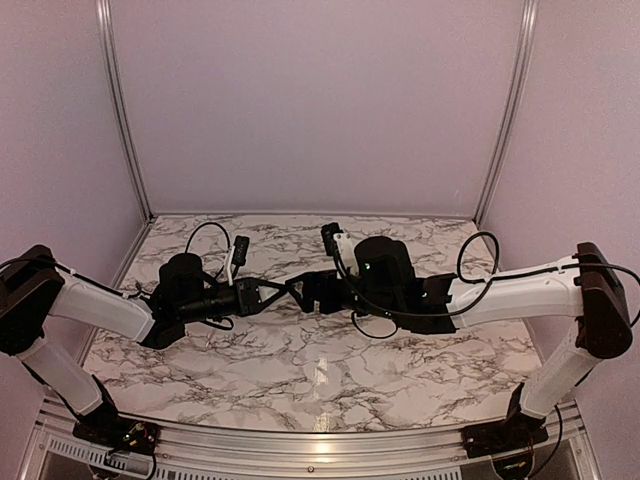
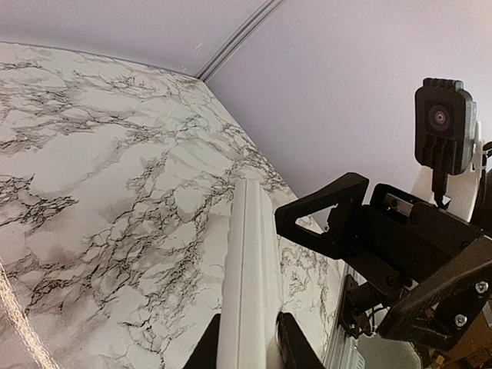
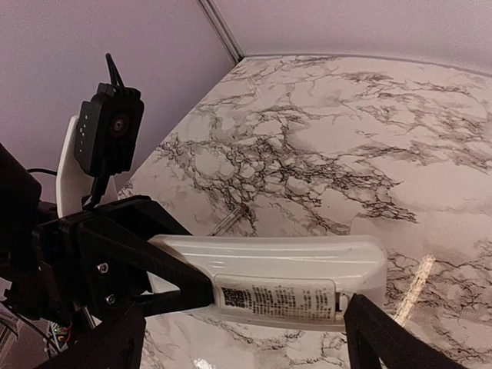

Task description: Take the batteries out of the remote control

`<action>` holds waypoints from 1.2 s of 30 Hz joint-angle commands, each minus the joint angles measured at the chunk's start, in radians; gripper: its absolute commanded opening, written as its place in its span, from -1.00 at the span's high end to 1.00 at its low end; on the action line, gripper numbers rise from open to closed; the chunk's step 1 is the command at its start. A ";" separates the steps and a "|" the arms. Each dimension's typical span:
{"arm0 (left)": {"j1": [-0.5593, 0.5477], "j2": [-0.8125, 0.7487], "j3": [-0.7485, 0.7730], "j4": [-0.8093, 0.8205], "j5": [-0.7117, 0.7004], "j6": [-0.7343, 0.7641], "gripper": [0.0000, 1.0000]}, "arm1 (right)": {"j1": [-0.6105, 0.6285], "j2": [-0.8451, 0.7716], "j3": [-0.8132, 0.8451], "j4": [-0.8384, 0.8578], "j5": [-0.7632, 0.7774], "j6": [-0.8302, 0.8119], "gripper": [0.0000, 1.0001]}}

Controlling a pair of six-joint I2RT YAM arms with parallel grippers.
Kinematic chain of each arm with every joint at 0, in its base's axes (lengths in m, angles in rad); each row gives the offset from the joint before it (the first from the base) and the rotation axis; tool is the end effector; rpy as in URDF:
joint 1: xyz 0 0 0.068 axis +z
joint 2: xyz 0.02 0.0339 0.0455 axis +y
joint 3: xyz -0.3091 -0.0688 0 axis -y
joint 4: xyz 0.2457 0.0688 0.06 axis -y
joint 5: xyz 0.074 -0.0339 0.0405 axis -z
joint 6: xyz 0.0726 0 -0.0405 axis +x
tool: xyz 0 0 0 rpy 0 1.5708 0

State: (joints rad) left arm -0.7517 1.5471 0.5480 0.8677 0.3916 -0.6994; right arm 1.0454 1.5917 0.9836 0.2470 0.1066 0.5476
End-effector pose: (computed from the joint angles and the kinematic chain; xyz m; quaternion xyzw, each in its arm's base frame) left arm 0.2265 -0.2497 0.2299 0.1475 0.7340 -0.5385 0.3866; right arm 0.2069 0.3414 0.2798 -0.1730 0.8036 0.3753 0.4284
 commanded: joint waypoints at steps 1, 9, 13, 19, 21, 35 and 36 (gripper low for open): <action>-0.002 -0.007 0.007 0.019 0.018 0.003 1.00 | 0.008 0.025 0.031 0.014 -0.007 -0.013 -0.77; -0.003 -0.008 0.007 0.022 0.023 0.003 1.00 | 0.008 0.039 0.047 0.000 0.042 -0.022 -0.77; -0.002 -0.010 0.007 0.023 0.024 0.004 1.00 | 0.008 0.048 0.051 -0.010 0.071 -0.026 -0.77; -0.003 -0.008 0.005 0.041 0.043 0.003 1.00 | 0.007 0.060 0.062 -0.013 0.071 -0.034 -0.77; -0.003 -0.008 0.004 0.051 0.051 0.003 1.00 | 0.007 0.068 0.065 -0.013 0.067 -0.037 -0.78; -0.003 -0.011 0.000 0.070 0.070 0.004 1.00 | -0.033 0.106 0.023 0.074 -0.121 -0.013 -0.77; -0.003 -0.012 0.000 0.071 0.073 0.006 1.00 | -0.036 0.104 0.018 0.083 -0.138 -0.011 -0.76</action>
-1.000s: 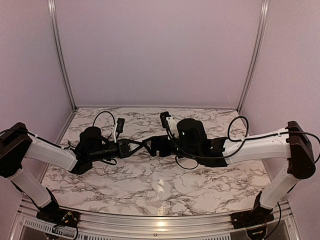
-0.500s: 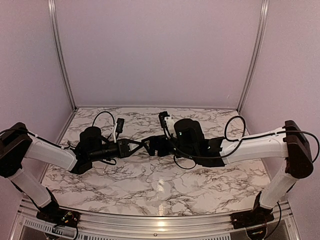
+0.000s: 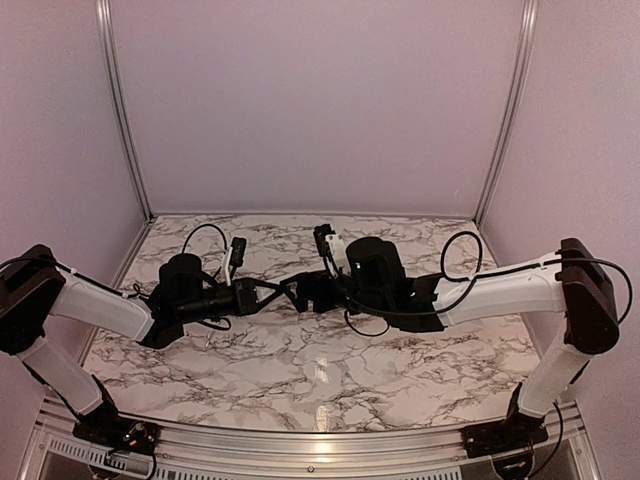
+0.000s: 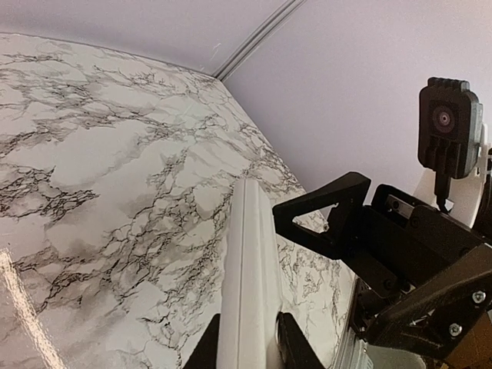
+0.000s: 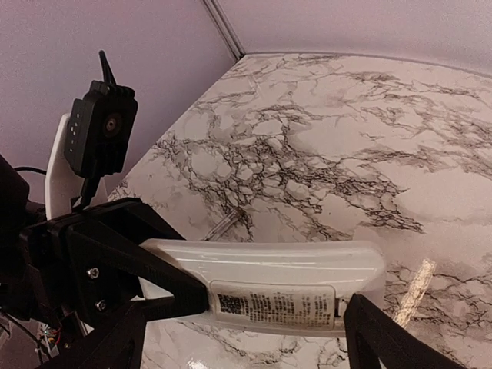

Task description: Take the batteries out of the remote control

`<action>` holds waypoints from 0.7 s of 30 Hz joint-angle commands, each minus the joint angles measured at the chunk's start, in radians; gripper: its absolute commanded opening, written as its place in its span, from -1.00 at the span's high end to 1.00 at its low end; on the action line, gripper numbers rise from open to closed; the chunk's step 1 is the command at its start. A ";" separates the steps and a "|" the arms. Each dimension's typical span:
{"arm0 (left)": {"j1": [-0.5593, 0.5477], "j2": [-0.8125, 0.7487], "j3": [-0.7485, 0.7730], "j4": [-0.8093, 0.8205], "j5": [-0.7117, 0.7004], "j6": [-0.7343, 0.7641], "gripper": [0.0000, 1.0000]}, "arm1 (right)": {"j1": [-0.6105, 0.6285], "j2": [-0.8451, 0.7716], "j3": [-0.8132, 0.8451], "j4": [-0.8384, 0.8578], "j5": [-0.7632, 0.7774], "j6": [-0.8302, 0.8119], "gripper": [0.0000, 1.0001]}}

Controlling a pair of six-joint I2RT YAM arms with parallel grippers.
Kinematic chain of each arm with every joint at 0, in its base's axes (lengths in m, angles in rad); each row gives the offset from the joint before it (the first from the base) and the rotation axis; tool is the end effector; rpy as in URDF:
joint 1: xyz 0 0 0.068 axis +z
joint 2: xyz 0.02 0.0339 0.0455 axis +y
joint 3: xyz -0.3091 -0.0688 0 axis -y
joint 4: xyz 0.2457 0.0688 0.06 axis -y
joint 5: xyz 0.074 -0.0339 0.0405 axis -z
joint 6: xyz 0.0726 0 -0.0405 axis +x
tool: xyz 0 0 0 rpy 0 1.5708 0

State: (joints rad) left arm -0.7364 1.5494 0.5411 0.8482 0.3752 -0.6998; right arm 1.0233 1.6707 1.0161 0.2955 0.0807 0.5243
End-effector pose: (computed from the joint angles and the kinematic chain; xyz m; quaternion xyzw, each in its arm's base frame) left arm 0.2303 -0.2446 0.2241 0.1346 0.7457 -0.5260 0.3862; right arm 0.2233 0.3550 0.2676 -0.1805 0.8016 0.3739 0.4302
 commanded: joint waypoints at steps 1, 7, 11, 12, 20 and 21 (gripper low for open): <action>-0.018 -0.015 0.005 0.091 0.091 0.006 1.00 | -0.016 0.023 -0.018 0.040 -0.124 0.015 -0.76; -0.018 -0.018 0.004 0.093 0.097 0.009 1.00 | -0.028 0.012 -0.042 0.080 -0.192 0.026 -0.75; -0.017 -0.017 0.004 0.097 0.103 0.009 1.00 | -0.039 0.008 -0.061 0.122 -0.246 0.031 -0.75; -0.018 -0.017 0.004 0.099 0.105 0.011 1.00 | -0.041 0.006 -0.066 0.135 -0.264 0.034 -0.75; -0.018 -0.027 -0.007 0.125 0.121 0.012 1.00 | -0.053 -0.010 -0.093 0.188 -0.330 0.052 -0.75; -0.017 -0.029 -0.008 0.127 0.124 0.012 1.00 | -0.055 -0.015 -0.102 0.200 -0.340 0.055 -0.74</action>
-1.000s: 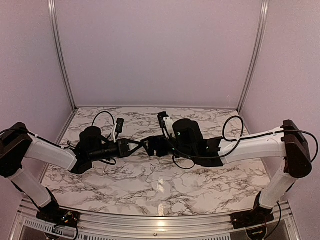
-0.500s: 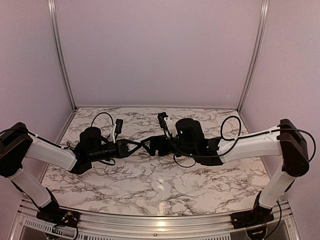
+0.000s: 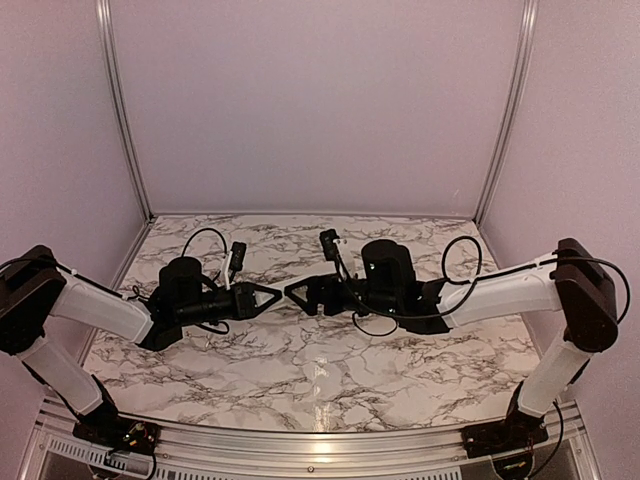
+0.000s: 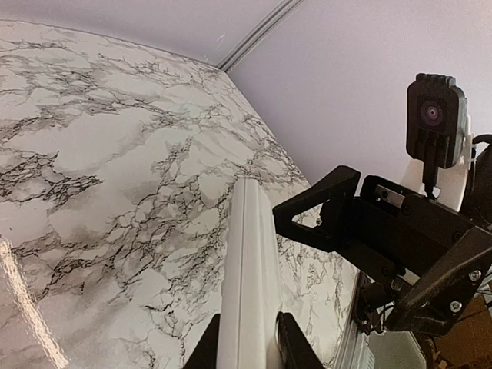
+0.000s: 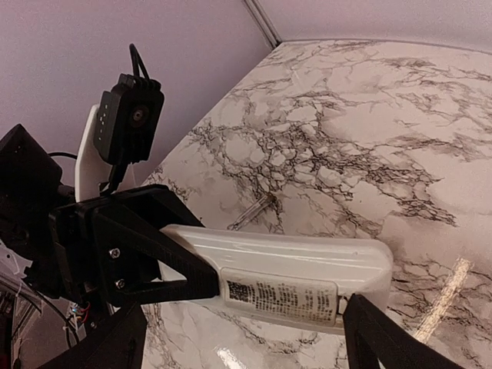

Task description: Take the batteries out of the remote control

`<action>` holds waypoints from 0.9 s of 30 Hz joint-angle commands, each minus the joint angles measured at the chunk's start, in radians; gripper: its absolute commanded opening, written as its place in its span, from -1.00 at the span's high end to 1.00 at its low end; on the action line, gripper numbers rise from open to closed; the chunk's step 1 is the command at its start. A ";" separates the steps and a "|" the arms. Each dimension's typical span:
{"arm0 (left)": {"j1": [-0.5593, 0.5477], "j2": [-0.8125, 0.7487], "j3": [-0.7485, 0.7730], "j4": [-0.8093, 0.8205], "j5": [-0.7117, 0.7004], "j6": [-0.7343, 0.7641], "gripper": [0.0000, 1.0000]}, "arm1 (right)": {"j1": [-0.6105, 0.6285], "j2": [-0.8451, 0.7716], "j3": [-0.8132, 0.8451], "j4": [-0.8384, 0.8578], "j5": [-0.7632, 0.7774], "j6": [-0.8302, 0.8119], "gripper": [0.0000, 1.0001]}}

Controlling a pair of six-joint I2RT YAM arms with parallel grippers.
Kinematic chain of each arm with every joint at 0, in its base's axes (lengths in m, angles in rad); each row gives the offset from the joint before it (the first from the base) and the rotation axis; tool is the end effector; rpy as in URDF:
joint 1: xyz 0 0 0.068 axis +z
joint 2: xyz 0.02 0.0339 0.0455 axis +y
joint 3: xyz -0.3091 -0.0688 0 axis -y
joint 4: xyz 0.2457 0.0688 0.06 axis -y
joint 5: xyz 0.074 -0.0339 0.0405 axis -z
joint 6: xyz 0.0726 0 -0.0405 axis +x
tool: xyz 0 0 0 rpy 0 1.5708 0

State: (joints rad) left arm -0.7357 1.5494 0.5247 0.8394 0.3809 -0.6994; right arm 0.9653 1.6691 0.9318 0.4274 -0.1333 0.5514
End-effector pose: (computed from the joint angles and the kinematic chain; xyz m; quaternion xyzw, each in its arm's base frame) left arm 0.2275 -0.2423 0.2177 0.1346 0.7533 -0.5221 0.3767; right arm 0.2263 0.3439 0.2558 -0.2040 0.7807 0.4436 0.3900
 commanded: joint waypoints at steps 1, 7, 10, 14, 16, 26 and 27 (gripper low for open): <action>-0.019 -0.029 0.006 0.141 0.122 0.010 1.00 | -0.001 -0.020 -0.025 0.075 -0.132 0.031 -0.74; -0.019 -0.031 -0.005 0.207 0.168 -0.004 1.00 | -0.021 -0.050 -0.068 0.138 -0.199 0.052 -0.74; -0.019 -0.032 -0.007 0.212 0.173 -0.005 1.00 | -0.028 -0.065 -0.084 0.159 -0.219 0.061 -0.74; -0.018 -0.032 -0.008 0.216 0.175 -0.005 1.00 | -0.028 -0.074 -0.093 0.172 -0.236 0.062 -0.74; -0.019 -0.032 -0.007 0.217 0.178 -0.005 1.00 | -0.028 -0.079 -0.096 0.179 -0.247 0.062 -0.74; -0.019 -0.040 -0.014 0.231 0.184 -0.005 1.00 | -0.028 -0.117 -0.119 0.192 -0.269 0.057 -0.73; -0.018 -0.040 -0.014 0.231 0.183 -0.006 1.00 | -0.028 -0.121 -0.120 0.190 -0.269 0.056 -0.73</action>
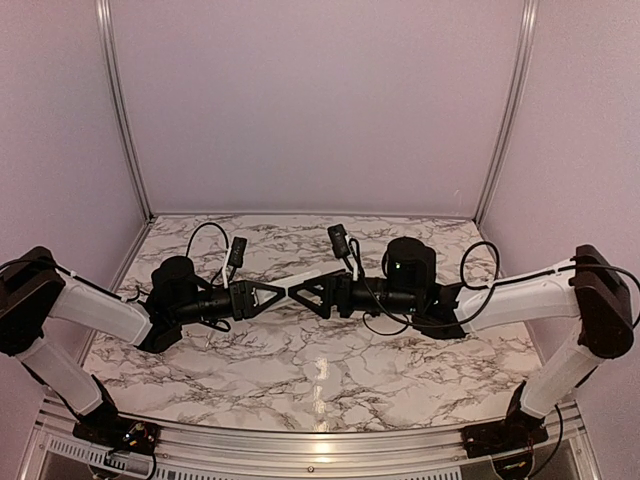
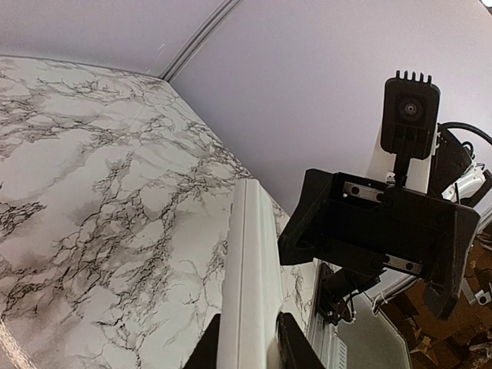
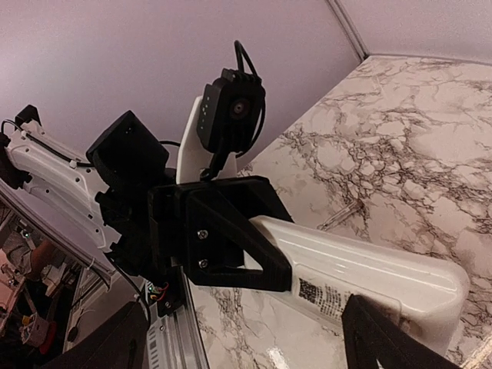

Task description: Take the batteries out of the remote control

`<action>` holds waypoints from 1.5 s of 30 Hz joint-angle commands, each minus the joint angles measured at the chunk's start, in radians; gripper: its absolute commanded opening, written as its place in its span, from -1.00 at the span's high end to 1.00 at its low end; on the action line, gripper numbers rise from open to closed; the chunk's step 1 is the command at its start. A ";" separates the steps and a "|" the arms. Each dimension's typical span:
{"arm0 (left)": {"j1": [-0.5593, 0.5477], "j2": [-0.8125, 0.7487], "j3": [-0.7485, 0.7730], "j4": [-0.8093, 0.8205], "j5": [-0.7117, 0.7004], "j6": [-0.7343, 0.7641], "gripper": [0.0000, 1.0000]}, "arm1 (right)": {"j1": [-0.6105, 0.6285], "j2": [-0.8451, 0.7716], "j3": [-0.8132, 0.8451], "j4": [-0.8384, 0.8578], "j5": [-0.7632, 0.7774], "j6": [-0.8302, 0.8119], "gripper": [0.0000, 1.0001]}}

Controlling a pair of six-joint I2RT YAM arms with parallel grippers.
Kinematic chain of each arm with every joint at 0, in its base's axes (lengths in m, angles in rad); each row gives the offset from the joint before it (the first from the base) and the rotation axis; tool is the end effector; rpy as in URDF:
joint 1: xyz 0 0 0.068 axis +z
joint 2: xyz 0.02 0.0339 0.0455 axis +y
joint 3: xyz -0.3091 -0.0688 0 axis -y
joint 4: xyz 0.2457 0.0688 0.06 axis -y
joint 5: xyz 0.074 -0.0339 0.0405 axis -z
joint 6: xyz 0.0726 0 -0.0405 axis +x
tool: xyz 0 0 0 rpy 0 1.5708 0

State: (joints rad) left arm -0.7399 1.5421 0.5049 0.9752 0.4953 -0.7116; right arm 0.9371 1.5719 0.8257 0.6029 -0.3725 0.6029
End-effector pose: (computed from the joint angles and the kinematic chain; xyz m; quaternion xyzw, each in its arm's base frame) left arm 0.2170 -0.2449 0.2329 0.1779 0.7040 -0.5743 0.3781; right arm 0.2047 0.3232 0.2796 -0.2431 0.7123 0.5483 0.3644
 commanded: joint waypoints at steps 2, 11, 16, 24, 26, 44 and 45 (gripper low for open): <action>-0.014 -0.034 0.005 0.095 0.069 0.006 1.00 | 0.000 -0.032 -0.017 0.007 -0.026 0.002 -0.73; -0.015 -0.033 0.010 0.032 -0.001 0.006 1.00 | 0.000 -0.093 -0.025 -0.065 -0.023 -0.031 -0.74; -0.015 -0.027 0.019 -0.002 -0.041 0.013 1.00 | 0.003 -0.132 -0.025 -0.132 0.036 -0.053 -0.73; -0.014 -0.034 0.012 0.010 -0.043 0.001 1.00 | 0.015 -0.090 0.017 -0.179 0.097 -0.073 -0.73; -0.015 -0.036 0.011 0.009 -0.042 0.001 1.00 | 0.017 -0.086 0.021 -0.180 0.118 -0.078 -0.73; -0.015 -0.035 0.012 0.013 -0.037 -0.001 1.00 | 0.017 -0.046 0.069 -0.188 0.165 -0.100 -0.72; -0.015 -0.034 0.012 0.014 -0.037 0.000 1.00 | 0.017 -0.042 0.074 -0.194 0.169 -0.103 -0.72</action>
State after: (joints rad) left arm -0.7498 1.5345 0.5056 0.9810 0.4492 -0.7151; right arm 0.9455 1.5082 0.8543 0.4358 -0.2470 0.5213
